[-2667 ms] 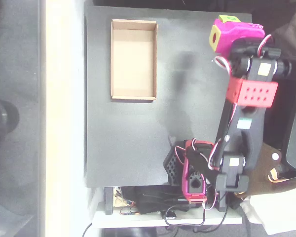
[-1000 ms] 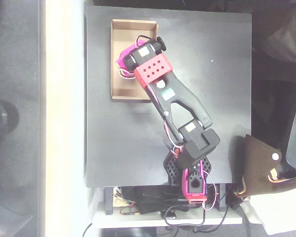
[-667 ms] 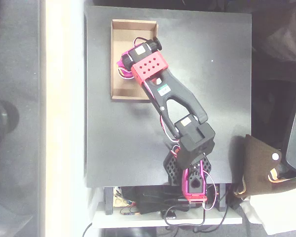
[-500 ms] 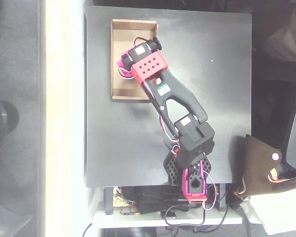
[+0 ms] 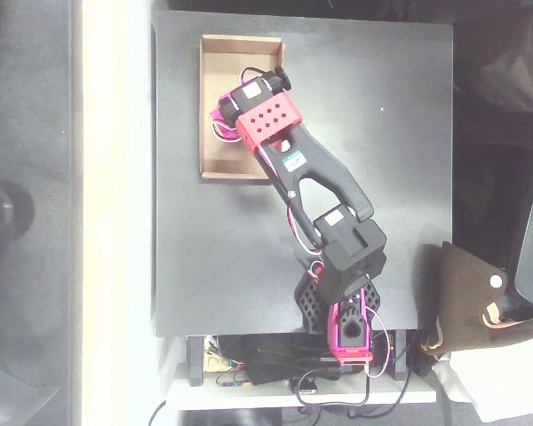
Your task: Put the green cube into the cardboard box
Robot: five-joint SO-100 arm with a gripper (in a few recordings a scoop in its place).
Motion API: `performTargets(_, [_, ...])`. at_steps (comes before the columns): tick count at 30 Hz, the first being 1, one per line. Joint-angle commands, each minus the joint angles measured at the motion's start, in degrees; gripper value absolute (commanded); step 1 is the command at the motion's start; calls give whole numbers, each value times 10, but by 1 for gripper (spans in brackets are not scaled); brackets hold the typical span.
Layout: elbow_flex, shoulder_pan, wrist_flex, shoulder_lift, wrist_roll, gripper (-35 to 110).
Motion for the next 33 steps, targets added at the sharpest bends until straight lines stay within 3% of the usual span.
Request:
performTargets(1, [-10, -4, -1, 11, 62, 32])
performTargets(5, [-10, -4, -2, 11, 62, 39])
performTargets(18, [-11, -4, -2, 22, 62, 40])
performTargets(33, [-11, 3, -2, 270, 62, 40])
